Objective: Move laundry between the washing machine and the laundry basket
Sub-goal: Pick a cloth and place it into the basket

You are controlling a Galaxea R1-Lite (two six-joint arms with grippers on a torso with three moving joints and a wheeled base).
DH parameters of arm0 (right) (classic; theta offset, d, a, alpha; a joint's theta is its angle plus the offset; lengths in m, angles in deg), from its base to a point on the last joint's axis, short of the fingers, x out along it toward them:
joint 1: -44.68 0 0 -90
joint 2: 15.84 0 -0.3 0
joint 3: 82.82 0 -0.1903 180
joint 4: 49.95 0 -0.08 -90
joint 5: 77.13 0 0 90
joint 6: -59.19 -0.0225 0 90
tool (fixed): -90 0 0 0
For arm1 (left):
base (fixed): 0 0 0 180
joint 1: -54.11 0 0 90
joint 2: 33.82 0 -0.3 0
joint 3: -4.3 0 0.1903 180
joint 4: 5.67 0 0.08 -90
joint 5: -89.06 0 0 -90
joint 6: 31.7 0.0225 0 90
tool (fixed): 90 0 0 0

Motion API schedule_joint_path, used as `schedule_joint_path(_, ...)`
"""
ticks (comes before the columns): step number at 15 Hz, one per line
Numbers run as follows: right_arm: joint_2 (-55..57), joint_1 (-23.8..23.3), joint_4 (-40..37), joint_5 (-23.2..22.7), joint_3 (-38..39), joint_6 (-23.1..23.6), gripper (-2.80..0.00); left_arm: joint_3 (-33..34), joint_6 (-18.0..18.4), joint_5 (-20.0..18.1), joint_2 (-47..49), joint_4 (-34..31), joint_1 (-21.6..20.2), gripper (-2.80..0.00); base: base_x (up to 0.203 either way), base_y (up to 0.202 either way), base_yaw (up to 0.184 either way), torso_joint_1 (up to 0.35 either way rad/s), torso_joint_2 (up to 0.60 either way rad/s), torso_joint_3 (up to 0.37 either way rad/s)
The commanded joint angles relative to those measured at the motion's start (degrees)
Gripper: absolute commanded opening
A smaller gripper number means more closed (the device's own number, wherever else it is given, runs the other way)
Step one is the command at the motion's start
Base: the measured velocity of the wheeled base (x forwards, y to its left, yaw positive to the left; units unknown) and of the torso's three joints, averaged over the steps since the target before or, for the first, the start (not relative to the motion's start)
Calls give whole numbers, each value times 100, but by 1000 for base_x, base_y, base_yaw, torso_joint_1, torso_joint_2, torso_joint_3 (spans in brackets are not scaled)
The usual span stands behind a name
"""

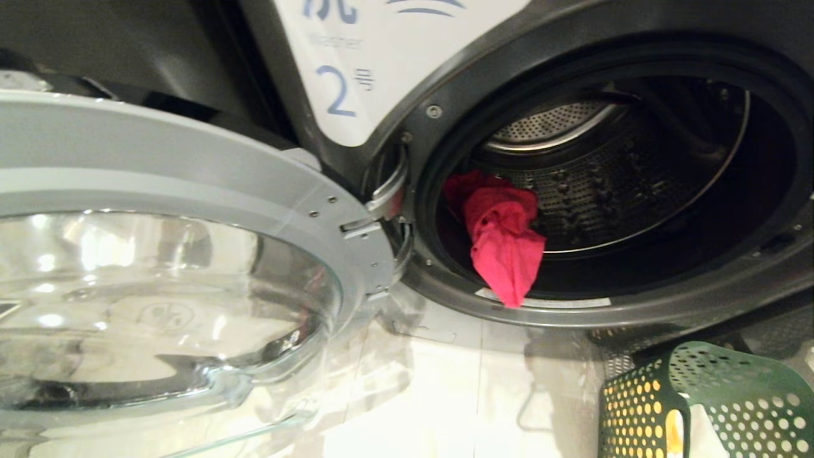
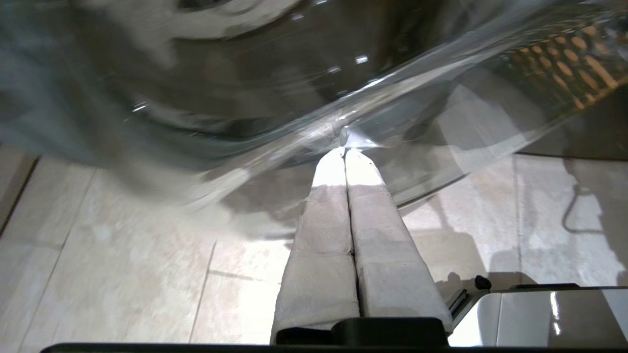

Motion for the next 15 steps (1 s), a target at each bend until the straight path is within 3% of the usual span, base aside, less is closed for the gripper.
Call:
schedule_joint_path(1, -7, 7, 6, -30, 132, 11, 0, 9, 3, -31, 0, -10, 6, -280, -2, -7, 179, 2, 4, 2)
schedule_joint_path(6, 156, 10, -29, -381, 785, 18, 0, 9, 3, -31, 0, -10, 6, -280, 1, -8, 153, 2, 1, 1)
schedule_joint_path(9, 977, 13, 78, -603, 870, 0, 0, 9, 3, -31, 0, -10, 4, -280, 1, -1, 18, 1, 0, 1)
schedule_joint_path(15, 3045, 15, 2019, -607, 940, -76, 0, 9, 3, -31, 0, -10, 6, -280, 0, 0, 0, 0, 0, 0)
